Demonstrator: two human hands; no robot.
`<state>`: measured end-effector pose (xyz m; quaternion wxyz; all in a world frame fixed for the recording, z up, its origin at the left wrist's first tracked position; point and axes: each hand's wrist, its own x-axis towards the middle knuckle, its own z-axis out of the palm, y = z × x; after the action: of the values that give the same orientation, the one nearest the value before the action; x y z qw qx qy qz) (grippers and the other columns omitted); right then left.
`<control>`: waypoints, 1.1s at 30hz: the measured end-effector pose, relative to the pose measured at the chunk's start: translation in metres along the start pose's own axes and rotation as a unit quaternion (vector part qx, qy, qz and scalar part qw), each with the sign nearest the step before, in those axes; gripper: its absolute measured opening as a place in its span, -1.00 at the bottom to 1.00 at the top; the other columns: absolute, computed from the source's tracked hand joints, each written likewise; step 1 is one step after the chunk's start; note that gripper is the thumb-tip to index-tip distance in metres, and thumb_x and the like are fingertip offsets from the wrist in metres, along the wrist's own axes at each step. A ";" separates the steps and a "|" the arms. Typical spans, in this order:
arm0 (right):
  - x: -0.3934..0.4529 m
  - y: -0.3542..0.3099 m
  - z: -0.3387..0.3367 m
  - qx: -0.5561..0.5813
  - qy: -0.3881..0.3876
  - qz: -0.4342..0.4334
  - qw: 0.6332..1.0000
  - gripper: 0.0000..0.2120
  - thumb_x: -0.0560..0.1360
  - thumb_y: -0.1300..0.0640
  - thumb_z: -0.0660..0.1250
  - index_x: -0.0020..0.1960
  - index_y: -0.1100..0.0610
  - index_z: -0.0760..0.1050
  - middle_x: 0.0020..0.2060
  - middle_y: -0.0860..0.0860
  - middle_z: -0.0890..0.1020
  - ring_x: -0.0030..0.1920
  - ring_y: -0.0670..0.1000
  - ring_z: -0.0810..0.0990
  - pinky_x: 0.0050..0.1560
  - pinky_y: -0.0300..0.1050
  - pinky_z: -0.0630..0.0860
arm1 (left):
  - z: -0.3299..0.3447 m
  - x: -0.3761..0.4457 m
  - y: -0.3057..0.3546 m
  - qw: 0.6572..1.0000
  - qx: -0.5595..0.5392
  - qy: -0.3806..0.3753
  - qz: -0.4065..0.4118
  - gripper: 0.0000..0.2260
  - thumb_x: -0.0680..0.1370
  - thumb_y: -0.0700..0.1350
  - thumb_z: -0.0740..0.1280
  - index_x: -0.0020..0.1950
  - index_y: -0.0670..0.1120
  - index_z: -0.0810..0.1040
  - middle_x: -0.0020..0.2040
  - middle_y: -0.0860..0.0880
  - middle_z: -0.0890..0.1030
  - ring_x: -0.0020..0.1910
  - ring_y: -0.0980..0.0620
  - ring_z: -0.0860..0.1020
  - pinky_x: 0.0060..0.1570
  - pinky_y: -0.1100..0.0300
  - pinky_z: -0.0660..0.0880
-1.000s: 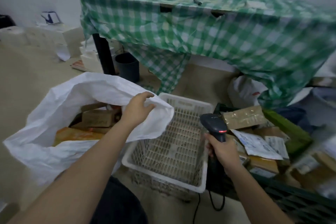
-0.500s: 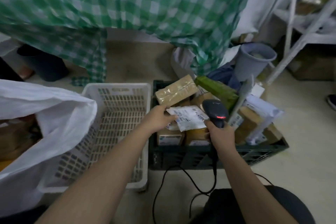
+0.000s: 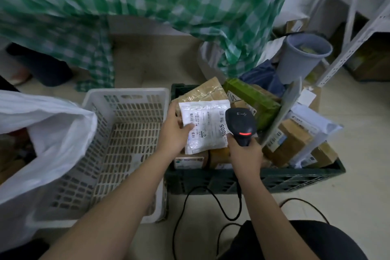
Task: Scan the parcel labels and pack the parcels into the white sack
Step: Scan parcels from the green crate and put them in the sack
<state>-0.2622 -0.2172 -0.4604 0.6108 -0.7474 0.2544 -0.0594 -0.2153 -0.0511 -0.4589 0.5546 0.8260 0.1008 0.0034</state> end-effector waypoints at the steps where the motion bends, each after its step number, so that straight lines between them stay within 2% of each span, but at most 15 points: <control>1: -0.003 -0.003 0.002 0.005 -0.001 -0.014 1.000 -0.86 0.47 0.11 0.41 -0.24 0.04 0.48 -0.37 -0.02 0.58 -0.30 0.00 0.53 -0.24 -0.12 0.41 | -0.010 -0.002 0.001 1.000 -0.015 0.000 -0.005 -0.28 0.52 -0.20 0.41 0.53 0.11 0.09 -0.11 -0.02 0.65 -0.09 -0.01 0.64 0.00 -0.06 0.58; 3: -0.012 -0.015 0.009 0.015 -0.010 -0.047 0.999 -0.93 0.46 0.10 0.42 -0.16 0.02 0.53 -0.30 -0.04 0.62 -0.24 -0.04 0.58 -0.20 -0.12 0.44 | -0.036 -0.006 0.001 1.000 -0.026 0.011 -0.009 -0.25 0.50 -0.17 0.43 0.54 0.09 0.07 -0.12 -0.08 0.67 -0.09 -0.05 0.65 0.05 -0.10 0.55; 5: -0.022 -0.030 0.017 0.040 -0.032 -0.087 0.995 -0.92 0.46 0.10 0.44 -0.10 0.00 0.55 -0.25 -0.07 0.63 -0.21 -0.14 0.58 -0.20 -0.14 0.47 | -0.066 -0.013 0.003 1.000 -0.017 0.011 -0.009 -0.30 0.48 -0.14 0.46 0.51 0.06 0.15 -0.10 -0.10 0.68 -0.08 -0.07 0.65 0.08 -0.13 0.54; 8: -0.039 -0.051 0.036 0.052 -0.126 -0.103 0.985 -0.89 0.45 0.16 0.46 -0.06 0.08 0.56 -0.28 -0.09 0.63 -0.31 -0.30 0.56 -0.29 -0.38 0.46 | -0.107 -0.032 0.012 0.999 0.037 -0.020 -0.001 -0.40 0.48 -0.12 0.45 0.46 0.03 0.27 -0.12 -0.03 0.68 -0.08 0.00 0.64 0.05 0.04 0.52; 9: -0.046 -0.057 0.045 0.045 -0.163 -0.094 0.981 -0.88 0.43 0.16 0.48 -0.09 0.07 0.56 -0.31 -0.10 0.64 -0.33 -0.30 0.56 -0.29 -0.37 0.48 | -0.120 -0.039 0.016 0.998 0.050 -0.031 0.005 -0.43 0.49 -0.11 0.45 0.44 0.03 0.30 -0.11 -0.03 0.68 -0.08 0.02 0.64 0.00 0.11 0.52; 12: -0.067 -0.062 0.071 0.015 -0.230 -0.060 0.971 -0.80 0.32 0.15 0.56 -0.13 0.05 0.58 -0.26 -0.03 0.68 -0.20 -0.05 0.64 -0.12 -0.06 0.58 | -0.157 -0.060 0.025 0.996 0.073 -0.047 0.017 -0.49 0.49 -0.13 0.44 0.38 0.05 0.35 -0.14 -0.02 0.69 -0.10 0.05 0.64 -0.04 0.20 0.48; 14: -0.085 -0.065 0.081 0.029 -0.255 -0.038 0.966 -0.74 0.32 0.27 0.56 -0.07 0.09 0.57 -0.22 0.00 0.68 -0.22 -0.04 0.64 -0.19 -0.13 0.59 | -0.180 -0.072 0.025 0.996 0.073 -0.040 0.030 -0.52 0.49 -0.14 0.44 0.36 0.03 0.37 -0.18 0.01 0.69 -0.14 0.08 0.63 -0.03 0.19 0.48; 16: -0.101 -0.070 0.090 0.061 -0.257 -0.020 0.964 -0.71 0.32 0.32 0.55 -0.02 0.15 0.58 -0.22 0.00 0.69 -0.27 -0.07 0.67 -0.29 -0.20 0.58 | -0.204 -0.081 0.020 0.999 0.035 0.006 0.033 -0.57 0.50 -0.15 0.43 0.32 0.00 0.40 -0.16 0.04 0.69 -0.09 0.07 0.63 0.04 0.10 0.50; 18: -0.113 -0.076 0.096 0.090 -0.253 -0.013 0.963 -0.74 0.34 0.33 0.54 -0.05 0.14 0.57 -0.26 -0.02 0.69 -0.32 -0.10 0.67 -0.34 -0.21 0.59 | -0.222 -0.087 0.012 0.998 -0.011 0.061 0.021 -0.62 0.50 -0.13 0.43 0.27 0.01 0.43 -0.06 0.01 0.66 0.01 0.01 0.61 0.08 0.04 0.51; 20: -0.124 -0.082 0.102 0.099 -0.246 -0.008 0.964 -0.76 0.35 0.32 0.53 -0.06 0.13 0.57 -0.24 0.01 0.69 -0.29 -0.07 0.68 -0.26 -0.12 0.63 | -0.237 -0.096 0.004 0.996 -0.031 0.084 0.001 -0.68 0.50 -0.13 0.44 0.21 0.02 0.45 0.01 -0.03 0.61 0.07 -0.01 0.57 0.07 0.05 0.51; 23: -0.132 -0.089 0.111 0.087 -0.242 -0.004 0.966 -0.72 0.34 0.26 0.55 0.03 0.21 0.60 -0.13 0.12 0.71 -0.12 0.11 0.70 -0.03 0.11 0.64 | -0.245 -0.108 -0.003 0.990 -0.098 0.103 -0.016 -0.79 0.51 -0.23 0.41 0.02 0.03 0.49 0.04 -0.11 0.54 0.11 -0.10 0.53 -0.04 0.03 0.57; 24: -0.133 -0.090 0.114 0.072 -0.234 -0.014 0.969 -0.70 0.34 0.21 0.56 0.04 0.19 0.60 -0.13 0.10 0.71 -0.09 0.13 0.69 0.01 0.13 0.63 | -0.247 -0.110 -0.004 0.988 -0.106 0.113 -0.012 -0.79 0.51 -0.25 0.41 -0.03 0.05 0.49 0.07 -0.13 0.54 0.09 -0.10 0.54 -0.07 0.04 0.59; 26: -0.132 -0.090 0.117 0.028 -0.205 -0.061 0.976 -0.73 0.37 0.10 0.53 0.02 0.14 0.60 -0.17 0.04 0.69 -0.08 0.11 0.66 0.00 0.05 0.58 | -0.252 -0.112 -0.005 0.985 -0.102 0.141 -0.002 -0.81 0.51 -0.24 0.41 -0.08 0.04 0.50 0.10 -0.13 0.57 0.05 -0.07 0.56 -0.08 0.02 0.59; 29: -0.137 -0.086 0.110 -0.019 -0.176 -0.123 0.977 -0.81 0.41 0.02 0.48 -0.10 0.11 0.56 -0.32 0.00 0.60 -0.22 0.07 0.57 -0.16 -0.04 0.47 | -0.261 -0.112 -0.008 0.977 -0.115 0.178 -0.001 -0.85 0.50 -0.24 0.42 -0.12 0.00 0.53 0.08 -0.13 0.62 0.06 -0.11 0.60 -0.01 -0.10 0.60; 33: -0.159 -0.079 0.101 -0.073 -0.279 -0.114 0.951 -0.84 0.44 0.12 0.46 -0.24 0.17 0.54 -0.45 0.09 0.60 -0.42 0.05 0.55 -0.28 0.00 0.48 | -0.272 -0.108 -0.013 0.976 -0.090 0.199 -0.008 -0.85 0.50 -0.20 0.42 -0.13 0.04 0.53 0.07 -0.14 0.62 0.07 -0.10 0.59 -0.02 -0.14 0.59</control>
<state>-0.3350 -0.0465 -0.3755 0.5905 -0.8006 -0.0096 0.1012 -0.3549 0.1842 -0.3546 0.5955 0.7545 0.2153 0.1724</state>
